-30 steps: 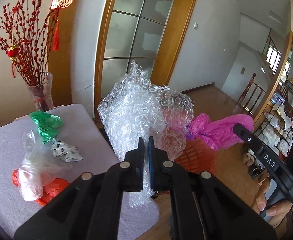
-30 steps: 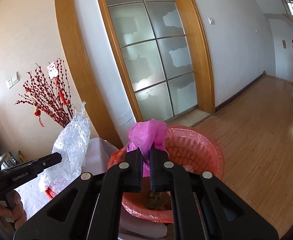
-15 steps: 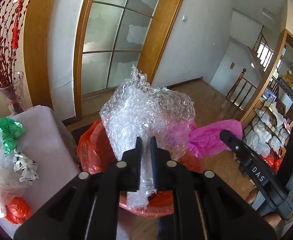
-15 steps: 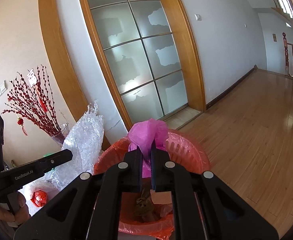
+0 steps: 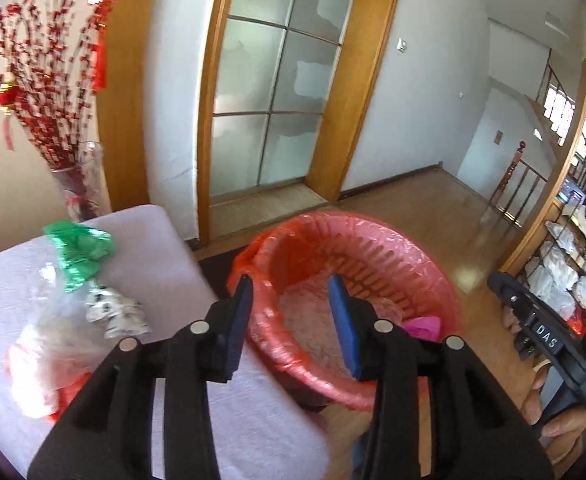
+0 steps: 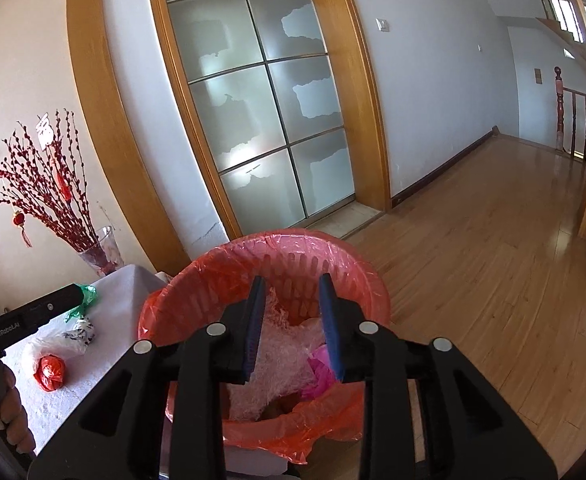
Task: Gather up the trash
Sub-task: 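Lower both items into the red basket and open both tools, then grasp the paw-print bag with the right tool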
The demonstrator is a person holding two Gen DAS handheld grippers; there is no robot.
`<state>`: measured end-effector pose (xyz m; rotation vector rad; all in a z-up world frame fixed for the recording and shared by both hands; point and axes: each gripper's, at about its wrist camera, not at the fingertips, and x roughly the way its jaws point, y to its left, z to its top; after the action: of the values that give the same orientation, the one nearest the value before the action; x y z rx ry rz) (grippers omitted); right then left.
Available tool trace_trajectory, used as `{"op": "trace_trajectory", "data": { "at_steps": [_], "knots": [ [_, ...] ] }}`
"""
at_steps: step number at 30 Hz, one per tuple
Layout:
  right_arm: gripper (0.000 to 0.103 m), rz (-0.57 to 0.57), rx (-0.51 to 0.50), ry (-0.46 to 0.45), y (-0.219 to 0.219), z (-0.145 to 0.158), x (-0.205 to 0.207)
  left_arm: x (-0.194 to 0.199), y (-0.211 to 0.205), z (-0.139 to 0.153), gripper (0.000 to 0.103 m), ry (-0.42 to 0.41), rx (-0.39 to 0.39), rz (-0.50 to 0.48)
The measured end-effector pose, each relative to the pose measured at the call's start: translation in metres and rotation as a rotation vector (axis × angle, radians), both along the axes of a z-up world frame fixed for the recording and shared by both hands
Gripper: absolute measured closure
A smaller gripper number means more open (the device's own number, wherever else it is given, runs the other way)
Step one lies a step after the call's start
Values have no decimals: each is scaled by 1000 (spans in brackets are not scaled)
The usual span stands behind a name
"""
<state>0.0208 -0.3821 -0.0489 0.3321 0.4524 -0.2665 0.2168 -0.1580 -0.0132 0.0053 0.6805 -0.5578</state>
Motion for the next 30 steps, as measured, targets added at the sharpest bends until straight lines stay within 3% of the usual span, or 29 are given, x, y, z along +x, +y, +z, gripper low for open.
{"op": "trace_trajectory", "data": {
  "at_steps": [9, 20, 30],
  "knots": [
    [69, 108, -7, 7, 46, 3, 2, -29, 81, 7, 51, -68, 49, 167],
    [69, 302, -18, 39, 132, 2, 24, -34, 201, -1, 49, -26, 33, 406],
    [69, 475, -13, 97, 210, 1, 80, -36, 251, -1, 49, -22, 25, 488]
  ]
}}
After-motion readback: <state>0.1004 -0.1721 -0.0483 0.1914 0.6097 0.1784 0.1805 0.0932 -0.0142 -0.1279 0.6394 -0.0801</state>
